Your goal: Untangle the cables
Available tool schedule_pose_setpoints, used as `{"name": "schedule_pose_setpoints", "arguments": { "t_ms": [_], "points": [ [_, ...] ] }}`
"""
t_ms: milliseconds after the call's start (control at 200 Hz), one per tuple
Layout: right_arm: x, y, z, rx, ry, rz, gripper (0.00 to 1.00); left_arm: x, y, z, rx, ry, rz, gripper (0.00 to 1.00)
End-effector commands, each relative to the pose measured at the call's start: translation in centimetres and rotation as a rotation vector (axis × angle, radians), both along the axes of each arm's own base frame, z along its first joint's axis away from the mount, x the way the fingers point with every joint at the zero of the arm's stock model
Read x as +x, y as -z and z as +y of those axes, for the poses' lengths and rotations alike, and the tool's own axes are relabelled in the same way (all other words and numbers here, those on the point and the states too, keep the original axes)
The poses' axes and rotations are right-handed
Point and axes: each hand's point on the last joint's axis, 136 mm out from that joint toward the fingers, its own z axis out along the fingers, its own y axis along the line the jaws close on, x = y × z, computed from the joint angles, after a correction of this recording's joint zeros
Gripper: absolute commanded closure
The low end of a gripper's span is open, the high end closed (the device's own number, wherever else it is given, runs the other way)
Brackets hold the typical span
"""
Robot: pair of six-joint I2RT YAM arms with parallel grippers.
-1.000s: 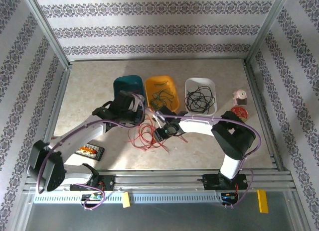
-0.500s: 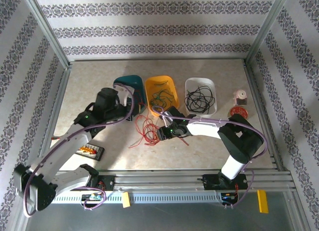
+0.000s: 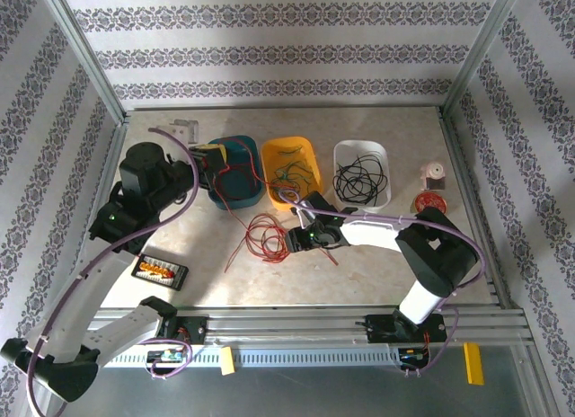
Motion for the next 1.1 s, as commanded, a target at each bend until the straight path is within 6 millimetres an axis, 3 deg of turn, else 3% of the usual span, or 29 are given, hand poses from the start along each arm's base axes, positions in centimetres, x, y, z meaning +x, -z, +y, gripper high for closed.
{"name": "schedule_pose_setpoints", "arguments": {
  "t_ms": [0,250,405,595,825,1095],
  "points": [
    [-3.0,3.5,-7.5,-0.273,0.095,0.112,0.48,2.5,-1.0,2.6,0.057,-0.168,-0.039,1.0],
    [-0.9,-2.9,-6.9,-0.14,0.116,-0.113,0.41,8.8,0.4,3.8,0.202,-0.319,-0.022,1.0],
    [0.7,-7.3,-7.1,-0.056,0.188,-0.255,0.38,12.2,3.1,4.5,0.236,-0.374,0.009,1.0],
    [2.1,-10.6,-7.3,-0.001,0.244,-0.335,0.38,14.5,6.7,4.7,0.283,-0.389,0.064,1.0],
    [3.0,-12.2,-6.9,0.019,0.25,-0.362,0.38,15.8,10.3,5.9,0.359,-0.452,0.122,1.0],
    [3.4,-11.7,-6.4,0.012,0.251,-0.339,0.38,17.3,12.6,6.8,0.376,-0.504,0.168,1.0]
  ]
}}
